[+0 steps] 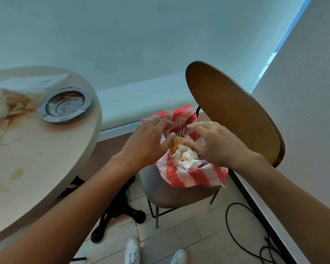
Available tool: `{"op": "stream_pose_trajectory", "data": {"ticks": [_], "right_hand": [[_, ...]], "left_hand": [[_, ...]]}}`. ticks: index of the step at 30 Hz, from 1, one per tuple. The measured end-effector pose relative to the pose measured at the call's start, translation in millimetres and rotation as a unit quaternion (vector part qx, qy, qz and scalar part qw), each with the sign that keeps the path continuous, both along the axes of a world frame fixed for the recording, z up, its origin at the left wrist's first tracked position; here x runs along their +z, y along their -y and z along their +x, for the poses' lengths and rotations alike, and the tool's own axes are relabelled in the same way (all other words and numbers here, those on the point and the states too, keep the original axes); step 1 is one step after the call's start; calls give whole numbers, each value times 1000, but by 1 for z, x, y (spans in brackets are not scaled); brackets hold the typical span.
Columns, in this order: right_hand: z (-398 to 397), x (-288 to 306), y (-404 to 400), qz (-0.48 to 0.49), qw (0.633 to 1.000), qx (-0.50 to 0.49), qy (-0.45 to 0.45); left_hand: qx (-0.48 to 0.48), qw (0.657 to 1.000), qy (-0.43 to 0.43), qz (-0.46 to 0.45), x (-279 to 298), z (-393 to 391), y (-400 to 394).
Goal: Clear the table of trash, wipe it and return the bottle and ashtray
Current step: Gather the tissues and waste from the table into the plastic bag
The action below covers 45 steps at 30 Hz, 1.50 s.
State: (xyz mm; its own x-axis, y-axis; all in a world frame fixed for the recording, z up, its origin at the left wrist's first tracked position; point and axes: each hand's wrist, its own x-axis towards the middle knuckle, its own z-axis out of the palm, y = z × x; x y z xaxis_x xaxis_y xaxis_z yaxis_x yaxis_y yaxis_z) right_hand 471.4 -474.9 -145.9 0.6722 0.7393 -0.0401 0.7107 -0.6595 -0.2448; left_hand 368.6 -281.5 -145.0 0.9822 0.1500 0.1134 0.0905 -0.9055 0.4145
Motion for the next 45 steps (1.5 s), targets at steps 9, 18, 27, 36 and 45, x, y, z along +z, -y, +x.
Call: {"op": "stream_pose_trajectory", "data": {"ticks": [9, 18, 27, 36, 45], "right_hand": [[-41, 67, -21, 29, 997, 66, 12], [-102, 115, -98, 64, 986, 152, 17], [-166, 123, -200, 92, 979, 179, 14], [-219, 115, -290, 80, 980, 176, 46], [-223, 114, -333, 74, 980, 175, 60]], "left_hand": [[64, 996, 66, 1, 56, -66, -4], [134, 982, 128, 28, 99, -141, -55], [162, 978, 129, 35, 109, -217, -146], [161, 976, 138, 48, 107, -278, -243], [168, 978, 107, 64, 94, -298, -296]]}}
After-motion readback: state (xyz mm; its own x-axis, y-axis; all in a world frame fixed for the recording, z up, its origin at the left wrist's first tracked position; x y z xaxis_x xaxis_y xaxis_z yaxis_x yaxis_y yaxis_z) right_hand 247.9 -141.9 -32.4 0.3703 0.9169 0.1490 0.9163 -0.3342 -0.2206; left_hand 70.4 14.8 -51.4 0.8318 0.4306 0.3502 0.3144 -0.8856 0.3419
